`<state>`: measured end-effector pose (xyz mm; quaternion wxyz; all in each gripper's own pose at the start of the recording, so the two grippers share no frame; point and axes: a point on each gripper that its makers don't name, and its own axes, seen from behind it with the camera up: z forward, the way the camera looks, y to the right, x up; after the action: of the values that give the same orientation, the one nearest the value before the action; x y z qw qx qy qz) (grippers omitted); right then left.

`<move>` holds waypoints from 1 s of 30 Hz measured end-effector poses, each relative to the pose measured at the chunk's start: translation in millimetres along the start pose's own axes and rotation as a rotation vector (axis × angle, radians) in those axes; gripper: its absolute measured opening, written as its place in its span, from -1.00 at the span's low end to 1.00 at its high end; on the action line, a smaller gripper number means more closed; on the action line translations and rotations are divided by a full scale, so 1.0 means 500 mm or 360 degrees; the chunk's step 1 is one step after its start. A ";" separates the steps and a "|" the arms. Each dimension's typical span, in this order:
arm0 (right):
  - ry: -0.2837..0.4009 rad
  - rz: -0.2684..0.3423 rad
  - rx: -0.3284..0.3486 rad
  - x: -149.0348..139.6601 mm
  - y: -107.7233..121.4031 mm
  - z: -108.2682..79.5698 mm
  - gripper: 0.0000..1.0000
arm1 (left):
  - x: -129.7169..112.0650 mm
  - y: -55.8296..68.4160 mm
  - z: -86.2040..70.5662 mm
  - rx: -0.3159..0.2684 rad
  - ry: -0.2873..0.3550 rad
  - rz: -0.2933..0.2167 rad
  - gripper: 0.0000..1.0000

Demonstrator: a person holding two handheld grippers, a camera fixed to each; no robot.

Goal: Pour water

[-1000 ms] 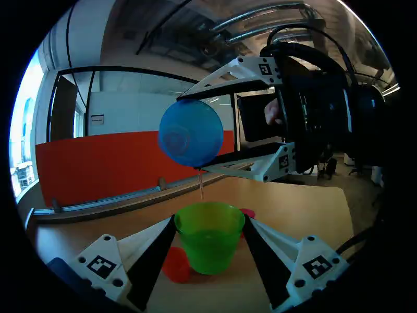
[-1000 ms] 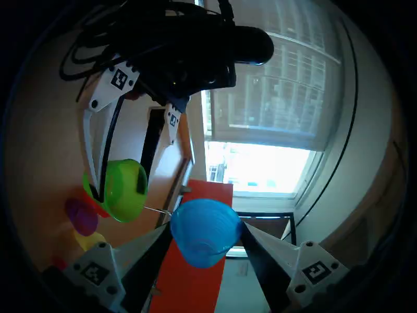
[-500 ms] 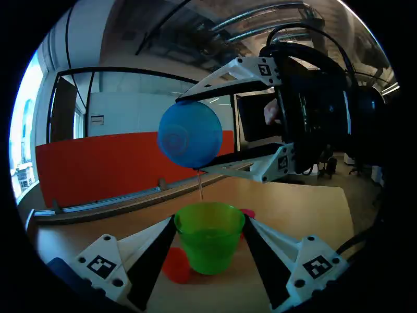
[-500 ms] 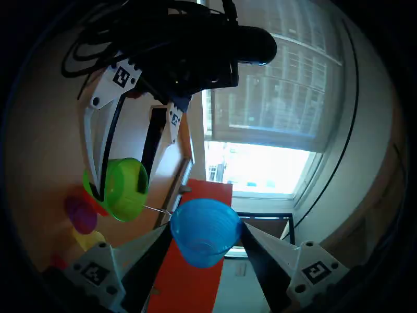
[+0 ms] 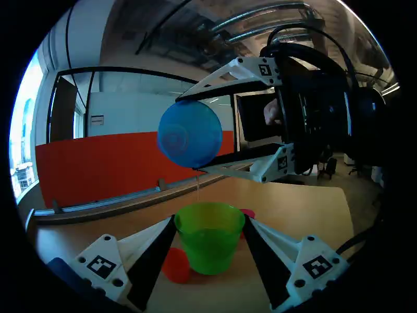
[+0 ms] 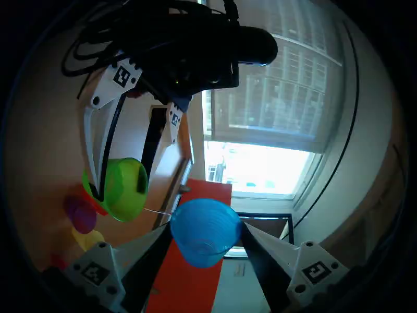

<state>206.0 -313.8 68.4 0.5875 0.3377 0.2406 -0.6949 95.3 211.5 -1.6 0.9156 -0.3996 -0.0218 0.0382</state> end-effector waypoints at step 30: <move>0.0022 0.0256 -0.0023 -0.020 0.012 0.001 0.87 | 0.008 0.001 0.002 -0.0002 0.0009 -0.0004 0.78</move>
<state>212.6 -308.5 76.6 0.6422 0.3563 0.2217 -0.6414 99.1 213.0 -1.1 0.9155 -0.4003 -0.0197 0.0359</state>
